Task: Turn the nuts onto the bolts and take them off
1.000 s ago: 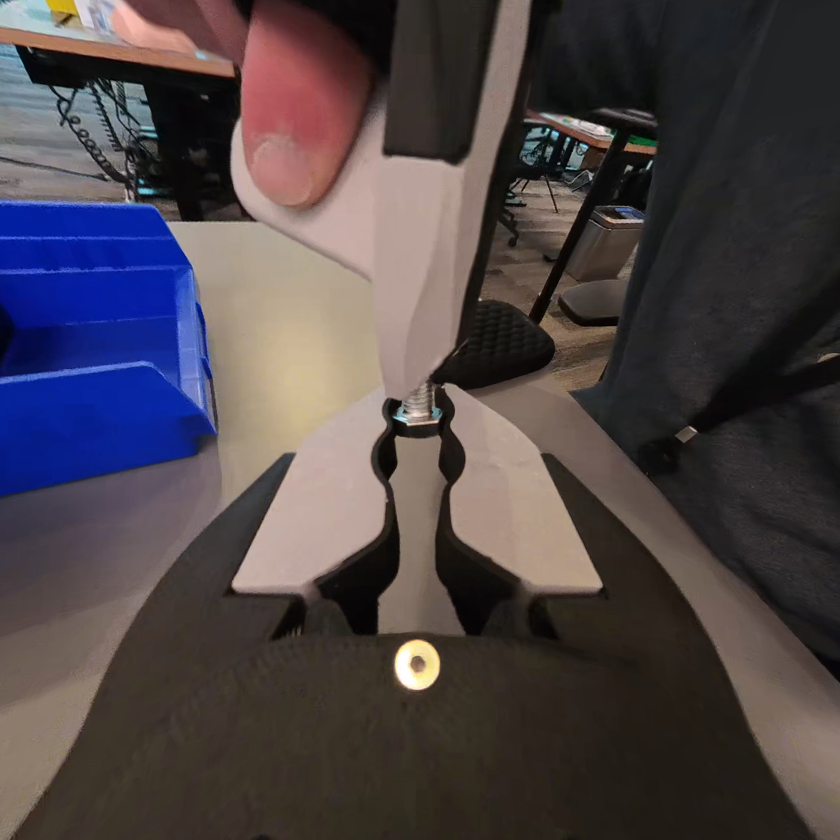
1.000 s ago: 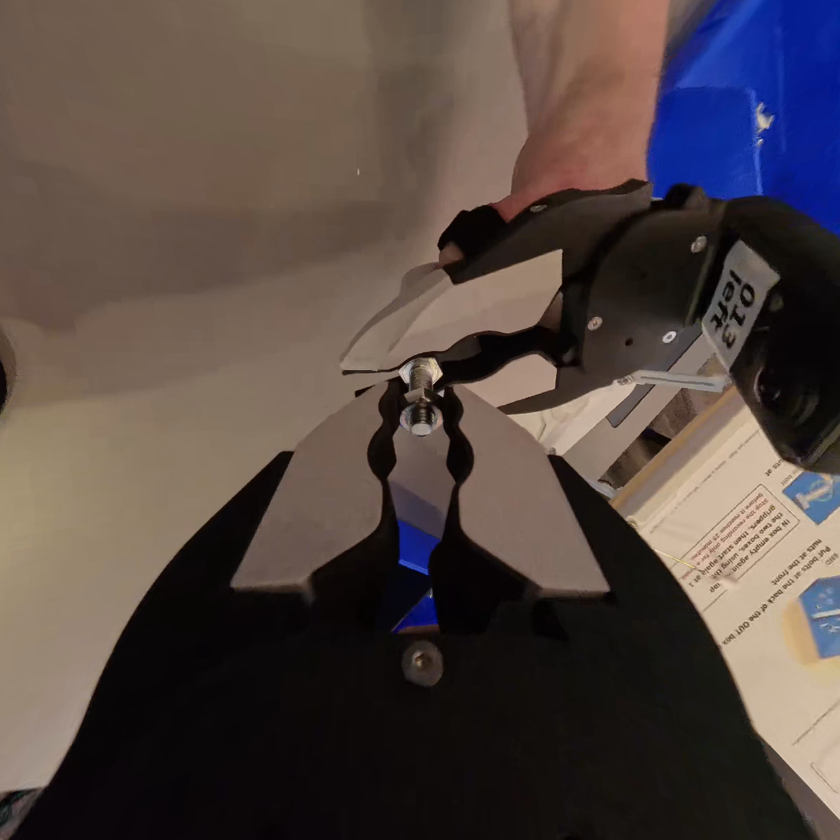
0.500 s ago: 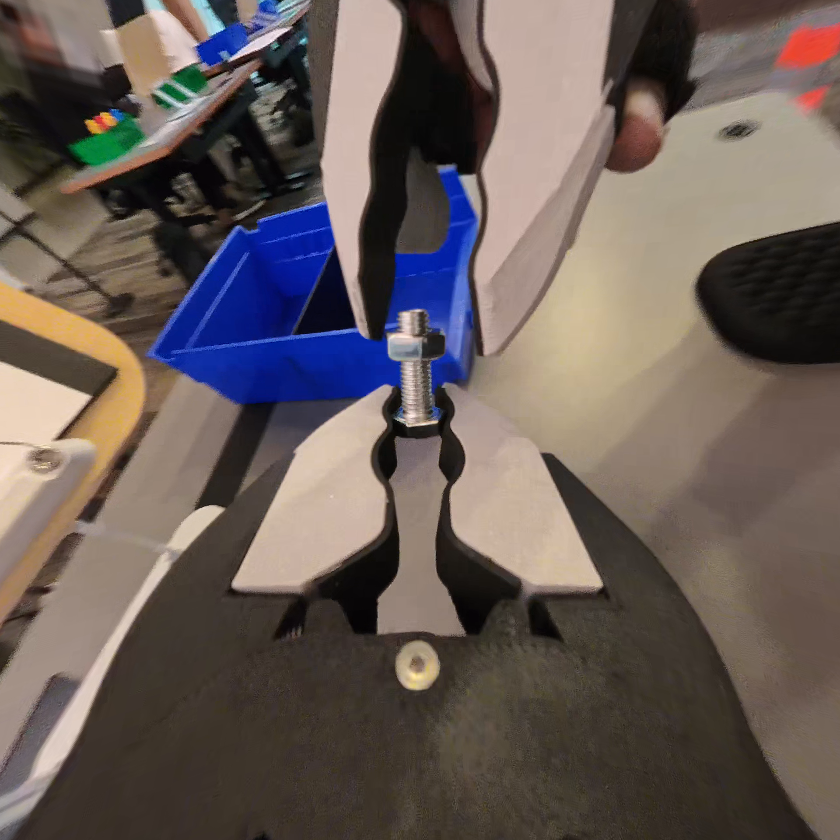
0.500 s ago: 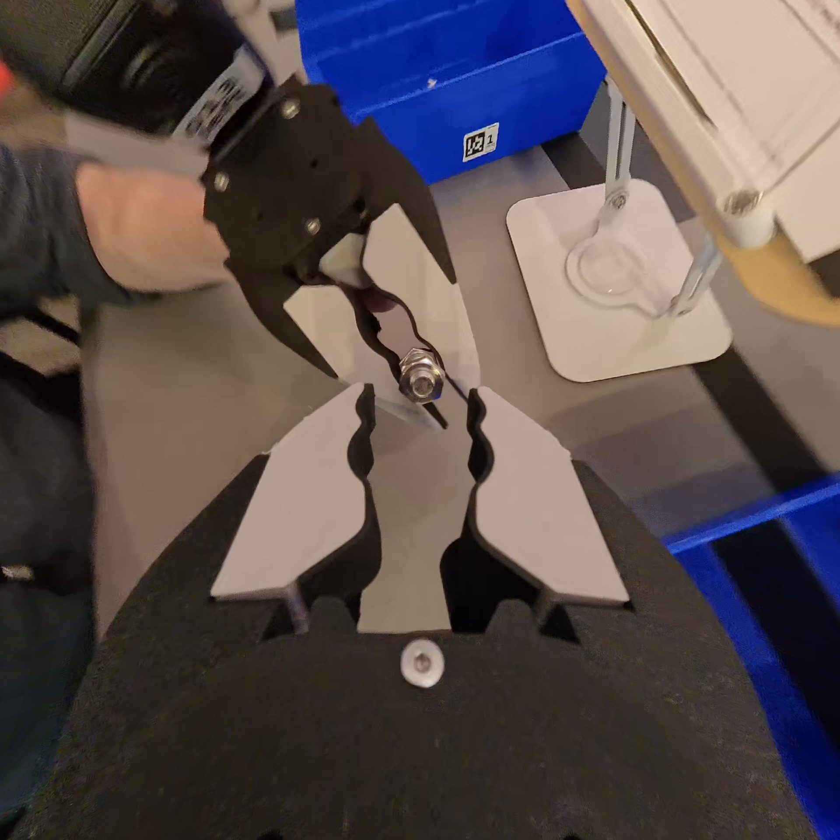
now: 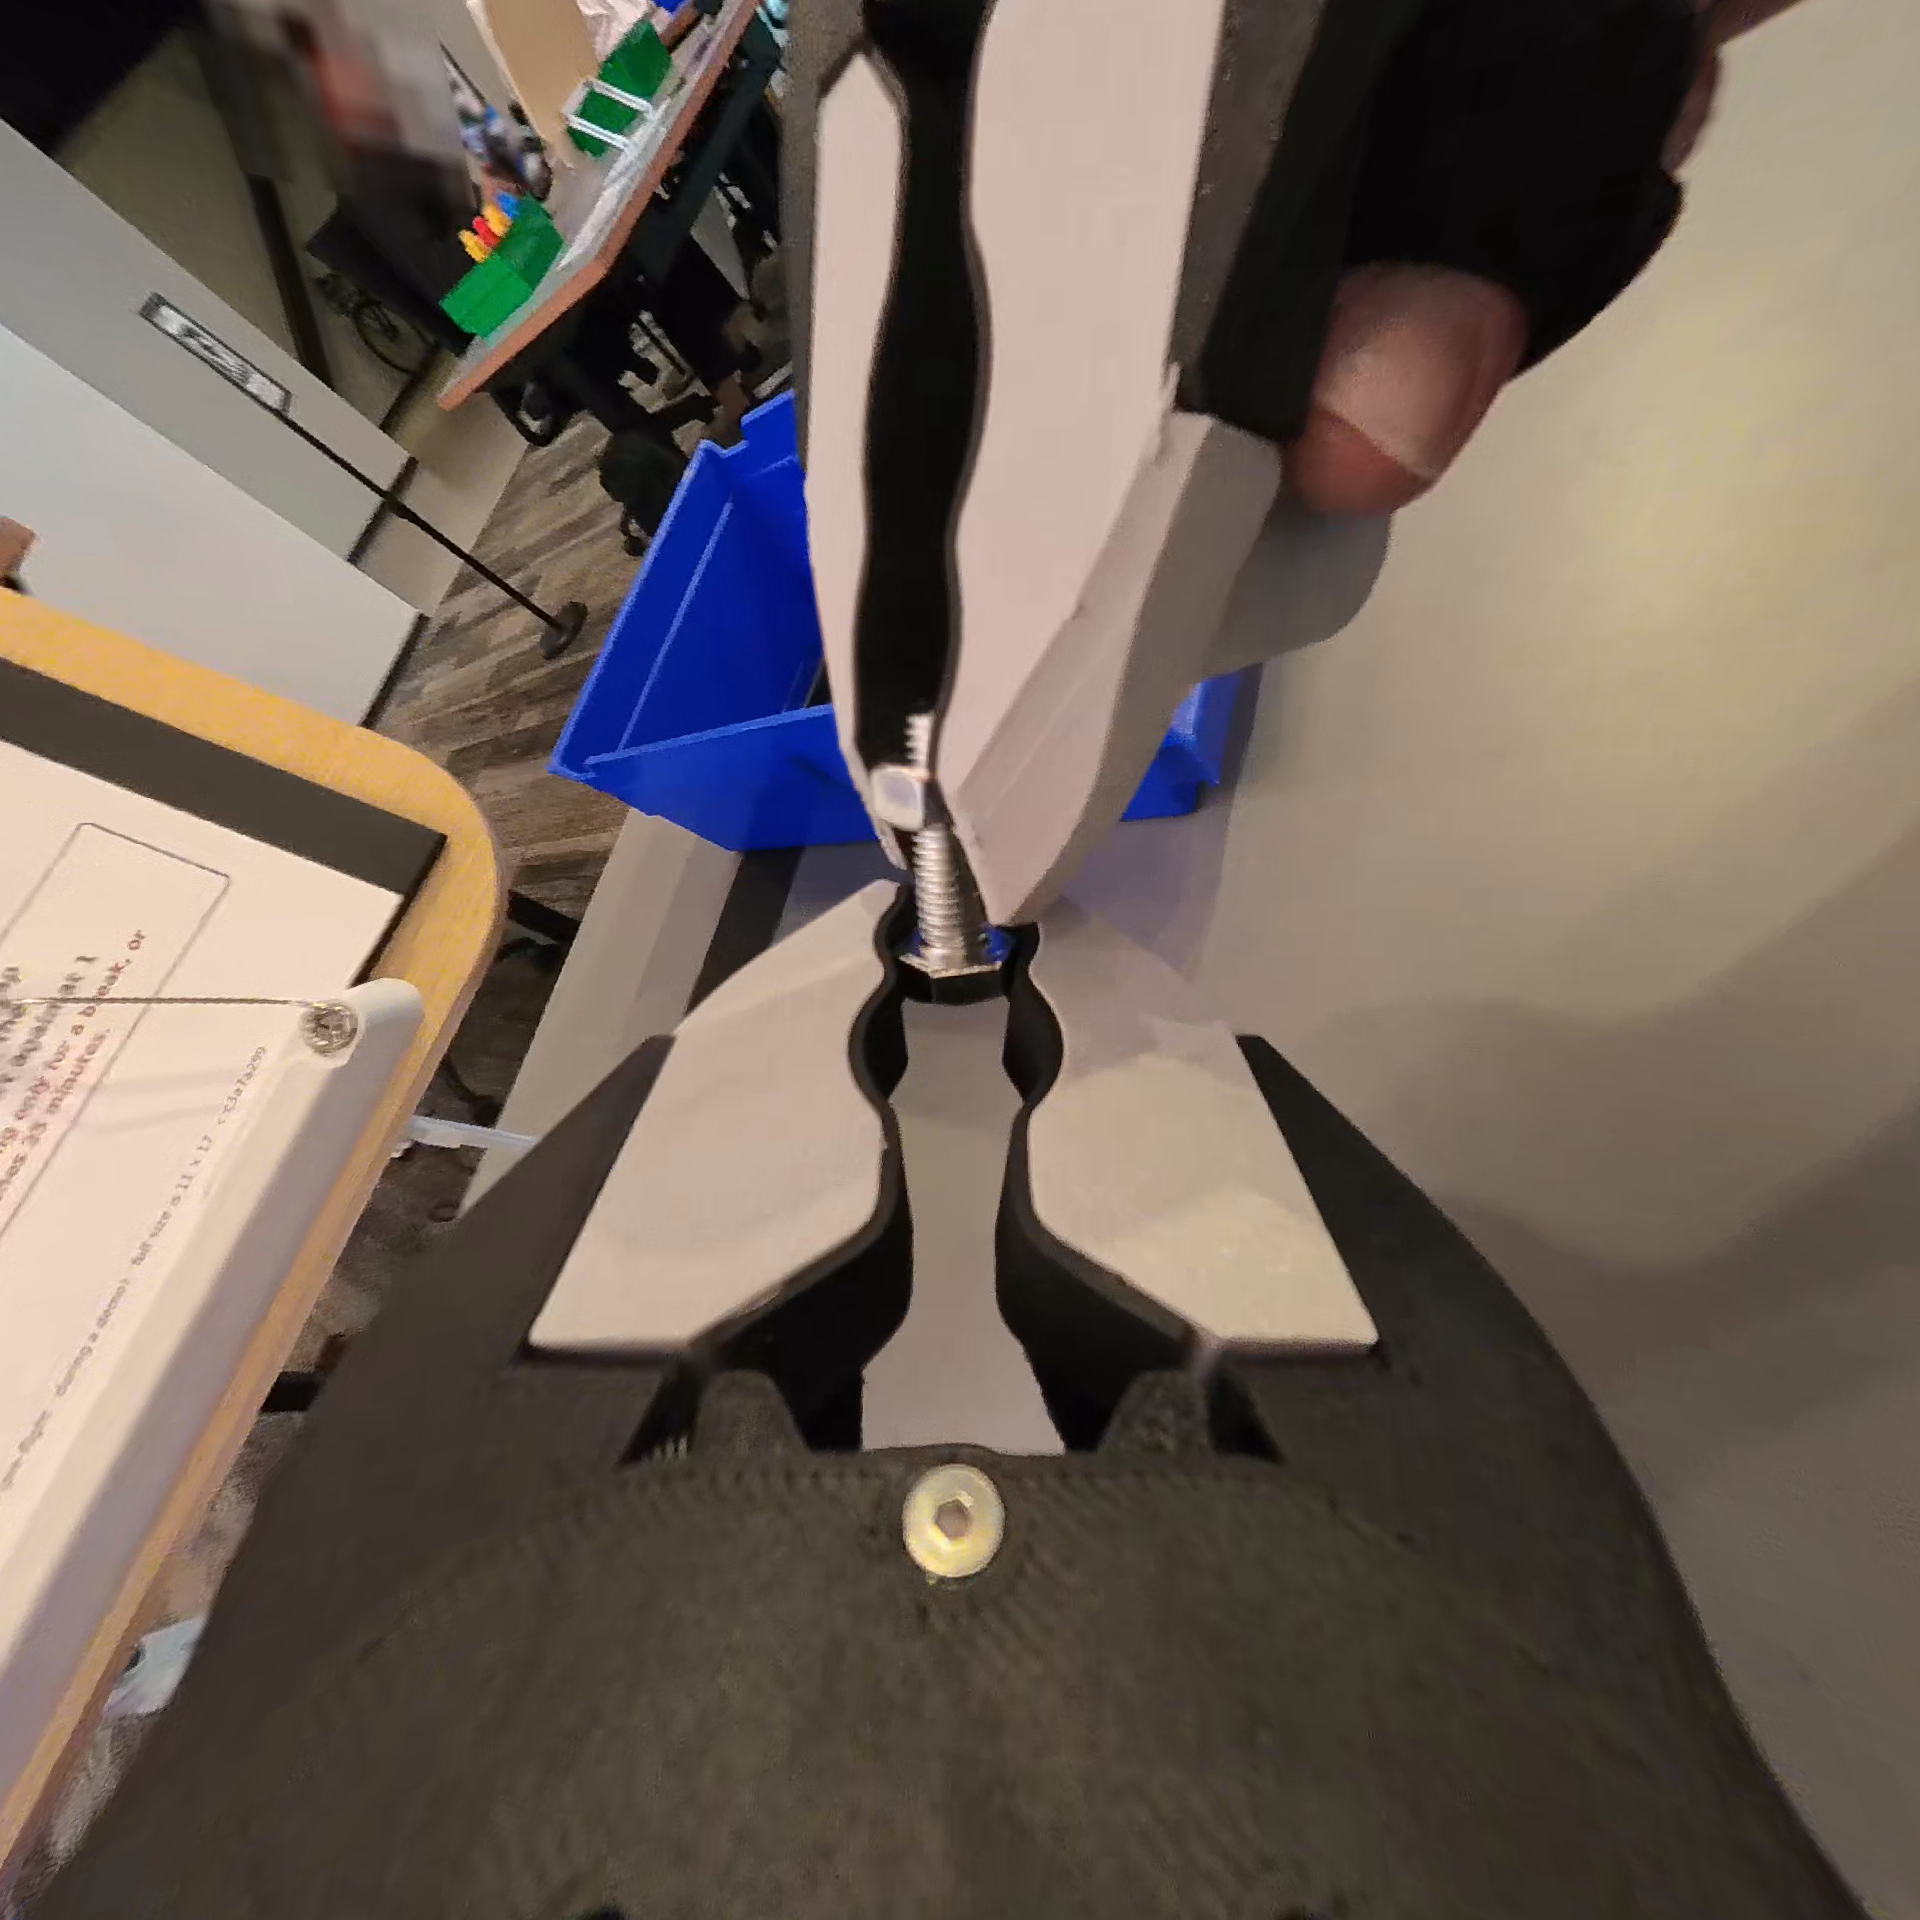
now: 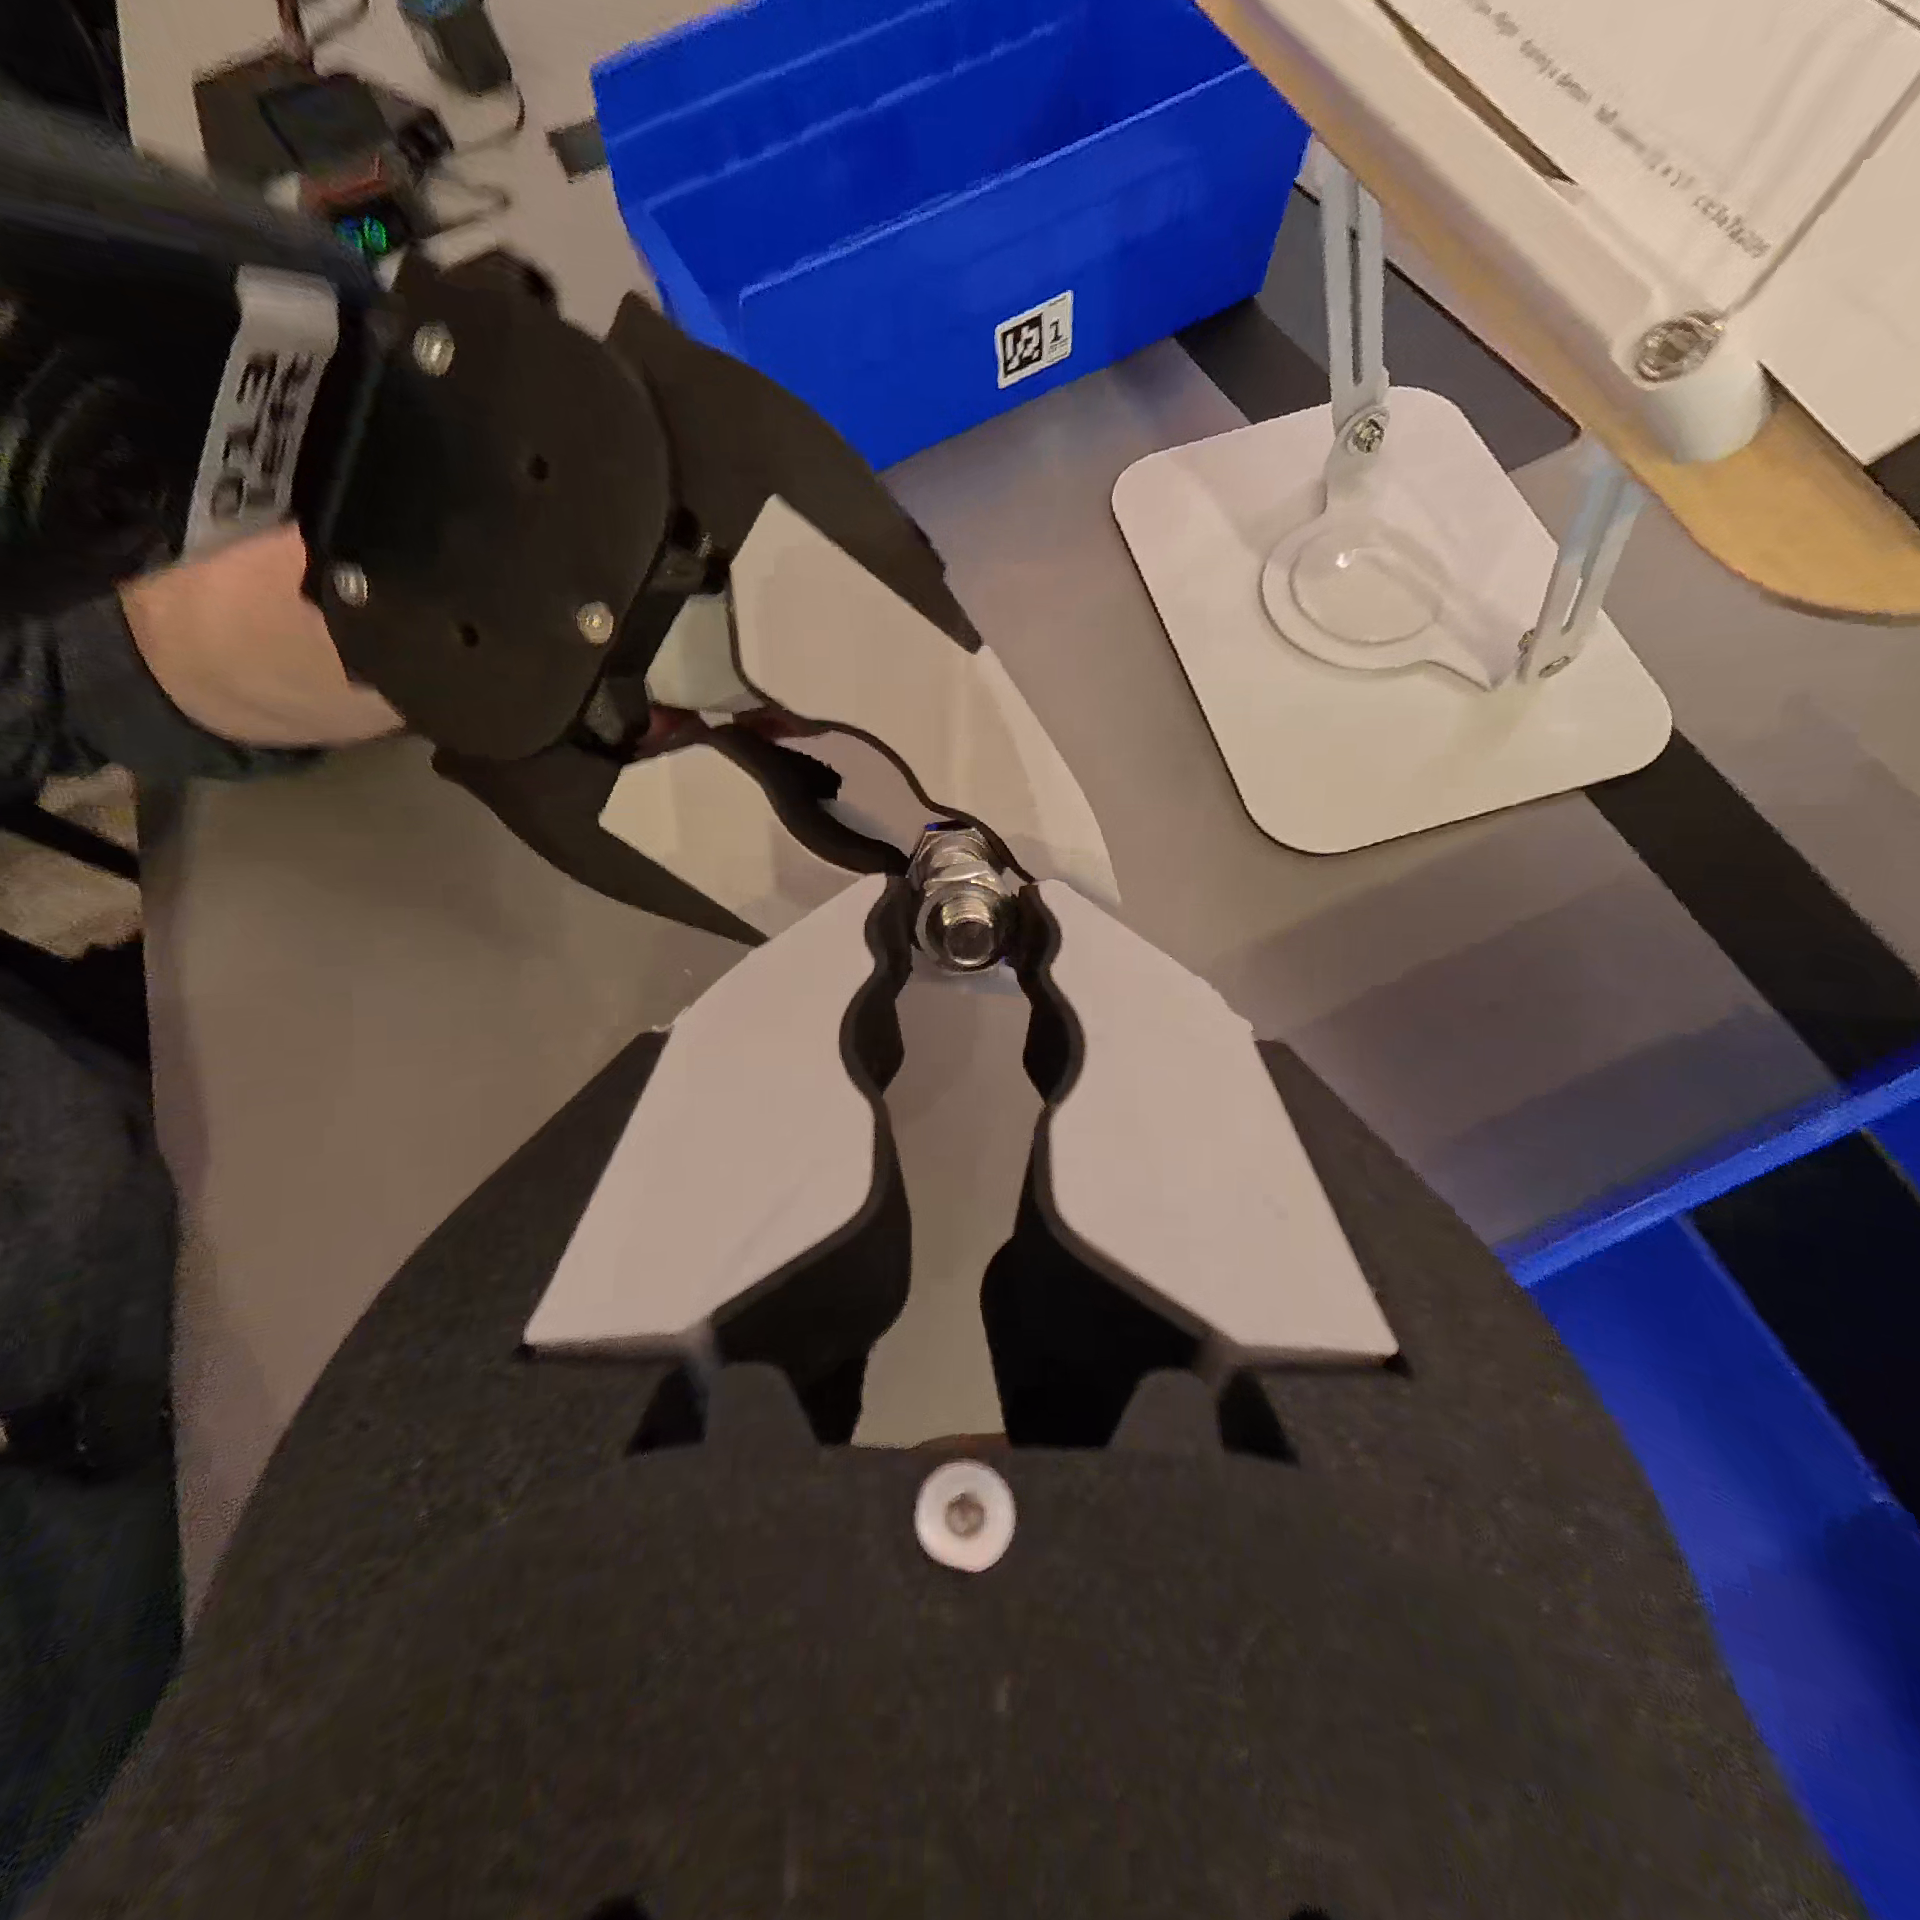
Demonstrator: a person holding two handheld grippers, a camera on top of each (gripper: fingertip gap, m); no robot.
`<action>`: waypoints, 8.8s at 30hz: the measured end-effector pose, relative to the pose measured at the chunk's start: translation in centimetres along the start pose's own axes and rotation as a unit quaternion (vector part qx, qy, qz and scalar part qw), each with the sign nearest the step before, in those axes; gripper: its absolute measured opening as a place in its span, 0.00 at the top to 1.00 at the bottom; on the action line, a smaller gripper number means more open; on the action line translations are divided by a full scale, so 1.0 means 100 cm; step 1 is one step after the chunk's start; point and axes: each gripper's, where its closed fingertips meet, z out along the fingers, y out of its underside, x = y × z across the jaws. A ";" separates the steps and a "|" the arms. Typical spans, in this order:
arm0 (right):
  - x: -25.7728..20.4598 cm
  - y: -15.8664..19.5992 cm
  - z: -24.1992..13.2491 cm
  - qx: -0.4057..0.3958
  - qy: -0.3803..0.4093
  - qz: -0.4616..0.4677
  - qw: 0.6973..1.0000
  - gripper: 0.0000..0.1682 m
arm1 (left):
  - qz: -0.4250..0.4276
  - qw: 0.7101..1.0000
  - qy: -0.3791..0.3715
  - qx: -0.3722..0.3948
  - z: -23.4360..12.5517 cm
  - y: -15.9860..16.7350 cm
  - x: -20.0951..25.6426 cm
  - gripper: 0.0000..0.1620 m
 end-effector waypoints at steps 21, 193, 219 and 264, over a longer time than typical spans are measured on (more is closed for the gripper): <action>-0.068 0.044 0.000 -0.246 -0.052 -0.717 0.649 0.86 | -0.139 0.792 0.578 0.139 -0.064 -0.014 0.127 0.91; -0.004 0.063 -0.002 -0.012 -0.064 0.063 0.996 0.89 | 0.027 0.994 0.107 -0.011 0.028 0.013 0.055 0.91; -0.007 0.042 -0.022 -0.120 0.070 -0.376 0.916 0.76 | -0.137 0.939 0.310 0.060 0.014 0.008 0.078 0.91; 0.008 0.048 -0.019 -0.080 0.054 -0.184 0.978 0.75 | -0.157 0.946 0.279 0.042 0.028 0.014 0.074 0.91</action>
